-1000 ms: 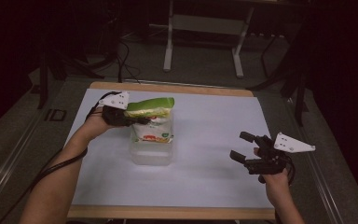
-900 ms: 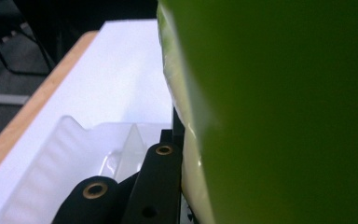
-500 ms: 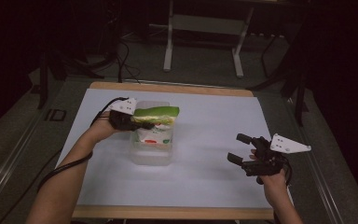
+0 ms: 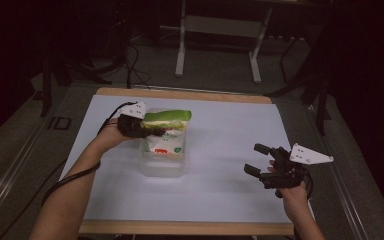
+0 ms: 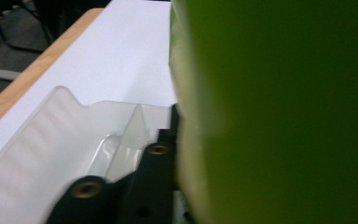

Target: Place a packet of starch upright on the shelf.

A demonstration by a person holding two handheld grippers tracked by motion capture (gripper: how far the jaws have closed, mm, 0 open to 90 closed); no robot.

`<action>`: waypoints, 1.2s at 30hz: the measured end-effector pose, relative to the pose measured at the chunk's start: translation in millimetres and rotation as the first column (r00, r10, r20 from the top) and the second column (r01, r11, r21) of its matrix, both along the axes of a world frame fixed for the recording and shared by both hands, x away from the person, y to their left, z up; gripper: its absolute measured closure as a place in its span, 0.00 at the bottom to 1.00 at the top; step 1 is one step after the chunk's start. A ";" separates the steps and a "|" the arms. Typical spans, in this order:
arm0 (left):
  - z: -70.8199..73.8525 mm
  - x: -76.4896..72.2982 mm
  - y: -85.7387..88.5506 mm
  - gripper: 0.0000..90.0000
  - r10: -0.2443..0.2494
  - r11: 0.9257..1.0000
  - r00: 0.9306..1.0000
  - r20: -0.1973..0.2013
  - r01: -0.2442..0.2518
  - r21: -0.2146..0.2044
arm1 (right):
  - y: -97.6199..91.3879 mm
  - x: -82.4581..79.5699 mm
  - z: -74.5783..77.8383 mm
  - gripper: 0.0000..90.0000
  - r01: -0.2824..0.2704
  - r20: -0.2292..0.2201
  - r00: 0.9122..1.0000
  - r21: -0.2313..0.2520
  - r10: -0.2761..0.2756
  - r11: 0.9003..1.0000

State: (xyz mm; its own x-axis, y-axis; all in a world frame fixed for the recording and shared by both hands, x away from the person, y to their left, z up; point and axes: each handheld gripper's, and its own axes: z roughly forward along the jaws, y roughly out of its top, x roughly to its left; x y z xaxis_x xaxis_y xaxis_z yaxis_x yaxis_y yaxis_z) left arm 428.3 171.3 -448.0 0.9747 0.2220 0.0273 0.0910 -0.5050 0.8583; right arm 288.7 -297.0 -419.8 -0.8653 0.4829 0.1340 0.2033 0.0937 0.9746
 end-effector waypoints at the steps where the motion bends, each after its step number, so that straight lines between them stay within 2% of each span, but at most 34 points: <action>1: -0.3 -2.1 -1.5 0.70 0.040 0.999 0.999 -0.002 -0.040 -0.021 | 0.1 0.0 0.3 0.16 0.000 0.001 1.000 0.000 0.000 1.000; 3: -1.6 -7.1 -4.1 0.42 0.074 0.997 0.996 0.048 -0.072 -0.036 | 0.1 -0.2 0.9 0.16 0.000 0.006 1.000 -0.002 0.000 1.000; 4: -1.6 -7.1 -4.1 0.33 0.074 0.997 0.996 0.048 -0.072 -0.036 | 0.1 -0.2 0.9 0.16 0.000 0.006 1.000 -0.002 0.000 1.000; 5: -1.6 -7.1 -4.1 0.33 0.074 0.997 0.996 0.048 -0.072 -0.036 | 0.1 -0.4 1.1 0.16 0.000 0.007 1.000 -0.003 0.000 1.000; 6: 0.3 -10.4 -5.6 0.24 0.058 0.996 0.998 -0.007 -0.058 -0.073 | -0.2 -0.7 1.5 0.16 0.000 0.007 1.000 -0.003 0.000 1.000; 7: 0.3 -10.4 -5.6 0.19 0.058 0.996 0.998 -0.007 -0.058 -0.073 | -0.2 -0.7 1.5 0.16 0.000 0.007 1.000 -0.003 0.000 1.000; 9: 3.2 -13.6 -4.9 0.18 0.075 0.994 0.997 0.003 -0.075 -0.083 | -0.7 -0.9 1.7 0.16 0.002 0.007 1.000 -0.002 -0.002 1.000; 10: 6.9 -14.9 -2.6 0.16 0.089 0.990 0.996 -0.017 -0.090 -0.110 | -1.1 -0.9 1.6 0.16 0.003 0.005 1.000 -0.002 -0.003 1.000; 11: 6.9 -14.9 -2.6 0.15 0.089 0.990 0.996 -0.017 -0.090 -0.110 | -1.1 -0.9 1.6 0.16 0.003 0.005 1.000 -0.002 -0.003 1.000; 12: 10.0 -16.5 -0.6 0.15 0.121 0.987 0.993 -0.010 -0.122 -0.106 | -1.2 -1.1 1.7 0.16 0.004 0.005 1.000 -0.003 -0.004 1.000; 14: 11.2 -17.5 0.4 0.02 0.128 0.987 0.992 -0.009 -0.128 -0.096 | -1.4 -1.5 2.3 0.16 0.004 0.007 1.000 -0.006 -0.004 1.000; 16: 14.0 -21.5 2.2 0.00 0.176 0.982 0.984 -0.001 -0.175 -0.064 | -1.4 -1.6 2.6 0.16 0.003 0.009 1.000 -0.006 -0.003 1.000; 18: 16.7 -26.5 6.1 0.00 0.201 0.978 0.979 -0.021 -0.202 -0.059 | -1.6 -1.9 3.2 0.16 0.002 0.007 1.000 -0.002 -0.002 1.000; 19: 16.7 -26.5 6.1 0.00 0.201 0.978 0.979 -0.021 -0.202 -0.059 | -1.6 -1.9 3.1 0.16 0.002 0.008 1.000 -0.005 -0.002 1.000; 20: 18.1 -30.6 8.9 0.00 0.221 0.973 0.975 -0.015 -0.222 -0.059 | -1.5 -2.0 2.9 0.16 0.002 0.008 1.000 -0.008 -0.002 1.000; 21: 18.1 -30.6 8.9 0.00 0.221 0.973 0.975 -0.015 -0.222 -0.059 | -1.5 -2.0 2.9 0.16 0.002 0.008 1.000 -0.008 -0.002 1.000; 22: 18.8 -32.6 10.7 0.00 0.234 0.970 0.972 -0.014 -0.234 -0.064 | -1.6 -2.2 2.6 0.16 0.001 0.006 1.000 -0.010 -0.001 1.000; 23: 18.8 -32.6 10.7 0.00 0.234 0.970 0.972 -0.014 -0.234 -0.064 | -1.6 -2.2 2.6 0.16 0.001 0.006 1.000 -0.010 -0.001 1.000; 24: 19.6 -36.8 14.1 0.00 0.260 0.961 0.965 -0.017 -0.261 -0.087 | -1.8 -2.6 2.4 0.16 0.002 0.004 1.000 -0.011 -0.002 1.000; 29: 21.1 -50.1 19.6 0.00 0.316 0.944 0.949 -0.013 -0.315 -0.100 | -4.0 -2.8 0.4 0.16 0.010 -0.006 1.000 -0.013 -0.010 1.000; 32: 21.6 -59.4 22.6 0.00 0.332 0.937 0.943 -0.009 -0.331 -0.111 | -5.3 -2.7 0.2 0.16 0.017 -0.006 1.000 -0.013 -0.017 1.000; 34: 21.8 -65.4 24.6 0.00 0.331 0.935 0.944 -0.008 -0.329 -0.129 | -5.9 -2.7 0.0 0.16 0.027 -0.008 1.000 -0.016 -0.027 1.000; 35: 21.9 -68.9 25.4 0.00 0.342 0.932 0.940 -0.008 -0.341 -0.125 | -6.3 -2.7 -0.2 0.16 0.027 -0.009 1.000 -0.015 -0.027 1.000; 36: 21.8 -71.7 26.0 0.00 0.343 0.931 0.939 -0.006 -0.341 -0.128 | -6.7 -2.6 -0.6 0.16 0.030 -0.008 1.000 -0.016 -0.031 0.999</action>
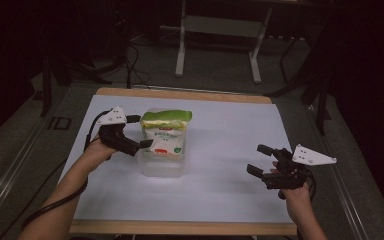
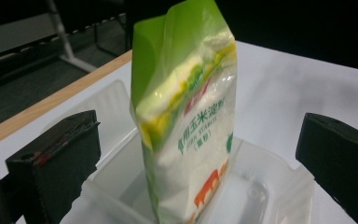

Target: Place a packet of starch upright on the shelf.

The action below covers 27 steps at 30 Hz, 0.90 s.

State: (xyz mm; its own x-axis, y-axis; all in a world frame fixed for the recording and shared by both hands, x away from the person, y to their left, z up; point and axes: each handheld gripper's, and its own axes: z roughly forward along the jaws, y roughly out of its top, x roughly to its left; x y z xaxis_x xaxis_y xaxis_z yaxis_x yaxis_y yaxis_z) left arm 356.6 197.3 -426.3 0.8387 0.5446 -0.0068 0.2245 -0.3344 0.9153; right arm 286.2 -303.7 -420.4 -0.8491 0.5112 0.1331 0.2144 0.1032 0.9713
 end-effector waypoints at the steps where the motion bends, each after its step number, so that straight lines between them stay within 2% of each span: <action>1: -0.1 -2.0 0.5 0.00 -0.002 1.000 1.000 0.001 0.002 -0.002 | -0.1 0.0 -0.3 0.16 0.003 0.000 1.000 -0.003 -0.003 1.000; 7: -4.7 -16.7 2.5 0.00 0.023 1.000 1.000 -0.003 -0.023 0.017 | -0.5 -0.5 -2.6 0.16 0.006 -0.001 1.000 -0.006 -0.006 1.000; 11: -7.8 -23.8 5.0 0.00 0.032 1.000 0.999 -0.004 -0.032 -0.002 | -2.1 -0.8 -3.5 0.16 0.012 -0.007 1.000 -0.006 -0.012 1.000; 12: -10.7 -31.4 6.7 0.00 0.039 0.999 0.999 -0.007 -0.039 -0.007 | -4.0 -1.3 -4.3 0.16 0.015 -0.013 1.000 -0.004 -0.015 1.000; 15: -12.4 -37.0 7.0 0.00 0.048 0.999 0.999 0.000 -0.048 -0.002 | -5.4 -1.9 -5.2 0.16 0.021 -0.015 1.000 -0.005 -0.021 1.000; 20: -13.4 -56.0 11.4 0.00 0.063 0.998 0.998 0.013 -0.063 -0.003 | -9.3 -4.3 -7.5 0.16 0.034 -0.016 0.999 -0.010 -0.034 0.999; 22: -13.4 -59.6 11.8 0.00 0.063 0.998 0.998 0.012 -0.063 -0.014 | -9.7 -4.7 -7.9 0.16 0.035 -0.015 0.999 -0.010 -0.035 0.999; 23: -13.4 -67.9 11.6 0.00 0.063 0.998 0.998 0.019 -0.062 -0.021 | -10.7 -5.8 -8.8 0.16 0.037 -0.016 0.999 -0.013 -0.037 0.999; 26: -13.6 -76.4 10.3 0.00 0.041 0.999 0.999 0.026 -0.040 -0.023 | -11.5 -6.2 -10.5 0.16 0.040 -0.020 0.999 -0.014 -0.040 0.999; 27: -13.3 -83.5 7.9 0.00 0.019 1.000 0.999 0.033 -0.019 -0.015 | -11.5 -6.0 -11.1 0.16 0.042 -0.020 0.999 -0.014 -0.042 0.999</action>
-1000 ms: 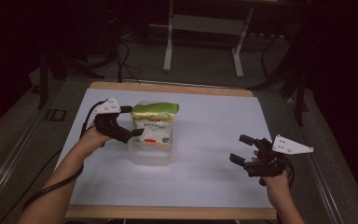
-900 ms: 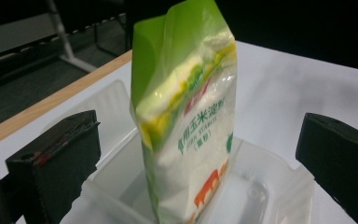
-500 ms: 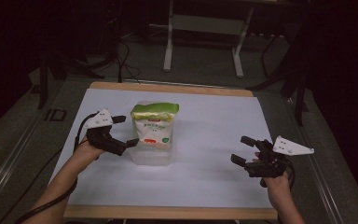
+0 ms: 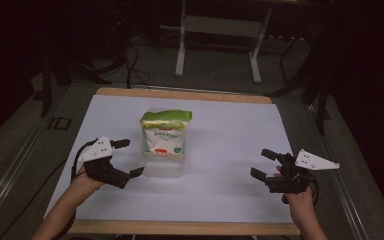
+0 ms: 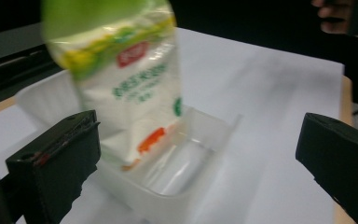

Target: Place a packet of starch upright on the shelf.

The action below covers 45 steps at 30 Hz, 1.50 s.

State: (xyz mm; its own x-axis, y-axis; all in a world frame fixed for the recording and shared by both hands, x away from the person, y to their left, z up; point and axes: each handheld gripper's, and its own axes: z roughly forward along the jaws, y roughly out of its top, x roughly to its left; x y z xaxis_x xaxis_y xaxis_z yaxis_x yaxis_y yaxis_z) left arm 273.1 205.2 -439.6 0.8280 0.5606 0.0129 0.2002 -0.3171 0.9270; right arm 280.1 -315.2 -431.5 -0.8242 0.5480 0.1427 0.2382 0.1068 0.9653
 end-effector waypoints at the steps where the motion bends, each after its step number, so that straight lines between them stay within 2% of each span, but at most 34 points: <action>1: 0.0 0.0 0.0 0.00 0.000 1.000 1.000 0.000 0.000 0.000 | 0.0 0.0 0.0 0.16 0.000 0.000 1.000 0.000 0.000 1.000; 2: 0.0 0.0 0.0 0.00 0.000 1.000 1.000 0.000 0.000 0.000 | 0.0 0.2 -0.4 0.16 -0.001 0.000 1.000 -0.001 0.001 1.000; 4: 2.1 -14.6 -8.0 0.00 -0.042 0.999 0.999 0.012 0.042 -0.005 | 1.8 -0.7 -1.3 0.16 -0.005 -0.003 1.000 -0.006 0.005 1.000; 8: 3.0 -19.3 -12.0 0.00 -0.054 0.998 0.998 0.018 0.055 -0.010 | 2.5 -1.5 -1.9 0.16 -0.007 -0.003 1.000 -0.005 0.007 1.000; 9: 4.0 -23.5 -16.3 0.00 -0.072 0.997 0.997 0.023 0.073 -0.023 | 2.7 -1.9 -2.4 0.16 -0.007 -0.001 1.000 -0.003 0.007 1.000; 12: 4.0 -28.2 -27.6 0.00 -0.104 0.994 0.994 0.023 0.105 -0.022 | 2.6 -4.4 -5.7 0.16 -0.007 -0.010 1.000 -0.005 0.007 1.000; 14: 4.0 -28.2 -27.6 0.00 -0.104 0.994 0.994 0.023 0.105 -0.022 | 2.6 -4.6 -6.6 0.16 -0.007 -0.008 1.000 -0.007 0.006 1.000; 15: 1.4 -29.5 -35.4 0.00 -0.132 0.991 0.991 0.012 0.132 -0.029 | 2.7 -5.2 -7.9 0.16 -0.007 -0.013 1.000 -0.009 0.007 1.000; 22: -9.2 -28.5 -55.2 0.00 -0.195 0.981 0.981 -0.024 0.194 -0.024 | 4.4 -5.8 -12.1 0.16 -0.011 -0.017 1.000 -0.019 0.011 1.000; 26: -13.5 -26.7 -62.3 0.00 -0.212 0.977 0.976 -0.038 0.212 -0.022 | 6.1 -6.0 -14.2 0.16 -0.013 -0.015 1.000 -0.031 0.012 0.999; 28: -16.8 -25.5 -69.2 0.00 -0.230 0.973 0.972 -0.051 0.229 -0.024 | 7.4 -6.1 -16.4 0.16 -0.013 -0.016 1.000 -0.039 0.012 0.999; 33: -20.9 -24.1 -78.7 0.00 -0.254 0.967 0.966 -0.054 0.253 -0.023 | 8.5 -5.6 -19.9 0.16 -0.012 -0.020 1.000 -0.050 0.011 0.999; 40: -25.6 -22.0 -88.0 0.00 -0.257 0.967 0.965 -0.048 0.256 -0.010 | 8.8 -4.7 -23.9 0.16 -0.011 -0.017 1.000 -0.057 0.010 0.998; 45: -31.1 -21.6 -95.8 0.00 -0.268 0.963 0.962 -0.045 0.268 -0.004 | 10.4 -4.4 -28.0 0.16 -0.013 -0.016 1.000 -0.075 0.012 0.997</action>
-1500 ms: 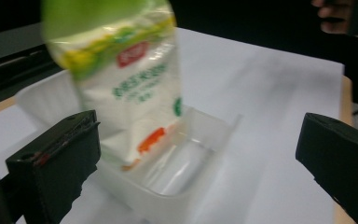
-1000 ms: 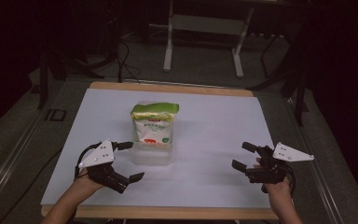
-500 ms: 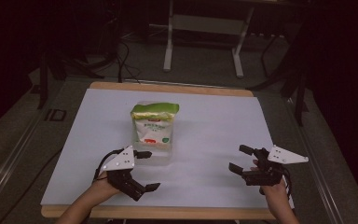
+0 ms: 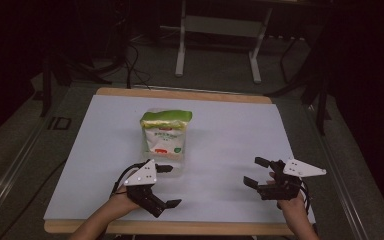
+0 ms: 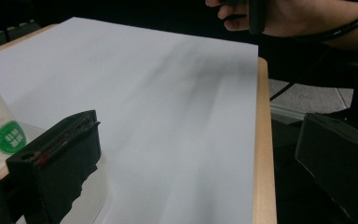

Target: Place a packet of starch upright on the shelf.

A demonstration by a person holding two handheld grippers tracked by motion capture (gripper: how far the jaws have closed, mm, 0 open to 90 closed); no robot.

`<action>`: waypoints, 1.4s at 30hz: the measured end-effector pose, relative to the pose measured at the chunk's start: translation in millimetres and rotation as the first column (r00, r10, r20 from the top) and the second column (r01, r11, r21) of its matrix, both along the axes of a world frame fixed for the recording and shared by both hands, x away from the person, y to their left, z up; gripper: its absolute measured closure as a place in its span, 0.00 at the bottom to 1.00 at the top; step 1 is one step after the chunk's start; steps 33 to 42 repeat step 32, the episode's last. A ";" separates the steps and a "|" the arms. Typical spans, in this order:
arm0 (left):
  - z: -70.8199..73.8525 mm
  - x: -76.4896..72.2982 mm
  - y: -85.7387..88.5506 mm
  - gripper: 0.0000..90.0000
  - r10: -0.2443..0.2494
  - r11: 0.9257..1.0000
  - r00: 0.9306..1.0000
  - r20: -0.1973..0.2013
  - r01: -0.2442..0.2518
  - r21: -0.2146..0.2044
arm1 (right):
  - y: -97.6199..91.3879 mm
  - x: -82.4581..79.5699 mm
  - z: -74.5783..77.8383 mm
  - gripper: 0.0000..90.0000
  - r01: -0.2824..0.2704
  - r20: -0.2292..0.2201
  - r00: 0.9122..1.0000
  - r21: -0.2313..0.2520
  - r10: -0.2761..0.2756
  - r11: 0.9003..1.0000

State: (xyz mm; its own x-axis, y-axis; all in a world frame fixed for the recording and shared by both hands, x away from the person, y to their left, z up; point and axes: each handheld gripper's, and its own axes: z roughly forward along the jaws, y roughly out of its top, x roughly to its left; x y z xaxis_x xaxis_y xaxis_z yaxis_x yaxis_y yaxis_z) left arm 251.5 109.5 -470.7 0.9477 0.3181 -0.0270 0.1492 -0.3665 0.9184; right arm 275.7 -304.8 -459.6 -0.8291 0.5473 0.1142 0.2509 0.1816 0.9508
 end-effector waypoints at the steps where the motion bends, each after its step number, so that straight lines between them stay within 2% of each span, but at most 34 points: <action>1: -1.3 0.5 -1.0 0.00 -0.003 1.000 1.000 0.000 0.003 0.004 | 0.4 0.1 -0.7 0.16 -0.002 -0.002 1.000 -0.002 0.002 1.000; 6: -13.1 0.5 -4.9 0.00 -0.008 1.000 1.000 -0.005 0.008 0.005 | 1.3 -0.4 -3.9 0.16 -0.005 0.006 1.000 -0.009 0.005 1.000; 15: -25.0 -0.6 -7.3 0.00 -0.006 1.000 1.000 -0.017 0.006 0.013 | 2.3 0.1 -10.6 0.16 -0.012 -0.002 1.000 -0.025 0.012 1.000; 19: -30.0 -1.4 -9.7 0.00 -0.009 0.999 1.000 -0.015 0.009 0.032 | 3.8 0.6 -13.7 0.16 -0.017 -0.008 1.000 -0.029 0.017 0.999; 20: -31.1 -2.3 -10.8 0.00 -0.012 0.999 1.000 -0.013 0.013 0.038 | 4.8 1.0 -15.6 0.16 -0.019 -0.007 1.000 -0.045 0.019 0.999; 42: -32.3 -2.9 -9.6 0.00 -0.005 1.000 1.000 -0.008 0.005 0.029 | 4.8 1.9 -19.3 0.16 -0.019 -0.010 1.000 -0.056 0.019 0.998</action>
